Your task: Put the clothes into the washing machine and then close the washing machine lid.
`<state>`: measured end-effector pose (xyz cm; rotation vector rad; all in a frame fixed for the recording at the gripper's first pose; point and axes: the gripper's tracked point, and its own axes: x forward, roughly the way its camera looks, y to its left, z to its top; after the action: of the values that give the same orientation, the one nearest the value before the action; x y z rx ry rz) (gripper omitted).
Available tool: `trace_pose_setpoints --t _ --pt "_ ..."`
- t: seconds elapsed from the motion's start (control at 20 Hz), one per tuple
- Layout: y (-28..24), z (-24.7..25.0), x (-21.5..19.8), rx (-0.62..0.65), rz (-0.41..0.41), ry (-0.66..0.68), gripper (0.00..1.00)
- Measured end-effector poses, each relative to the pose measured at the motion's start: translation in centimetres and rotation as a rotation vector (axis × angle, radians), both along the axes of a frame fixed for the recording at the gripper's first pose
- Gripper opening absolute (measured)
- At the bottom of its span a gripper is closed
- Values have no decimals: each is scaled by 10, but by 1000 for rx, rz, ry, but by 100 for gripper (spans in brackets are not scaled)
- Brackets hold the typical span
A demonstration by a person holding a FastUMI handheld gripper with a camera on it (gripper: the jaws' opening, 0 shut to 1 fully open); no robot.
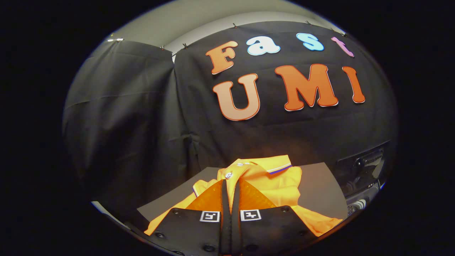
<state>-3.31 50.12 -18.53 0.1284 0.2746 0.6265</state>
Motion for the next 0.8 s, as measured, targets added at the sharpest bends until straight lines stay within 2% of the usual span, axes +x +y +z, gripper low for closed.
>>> trace_pose_setpoints --t 0.3,0.45,0.8 --pt "-22 50 -13 -7 10 -62 8" --pt "-39 81 -6 13 3 -86 7" --pt "-95 114 7 40 -47 -125 7"
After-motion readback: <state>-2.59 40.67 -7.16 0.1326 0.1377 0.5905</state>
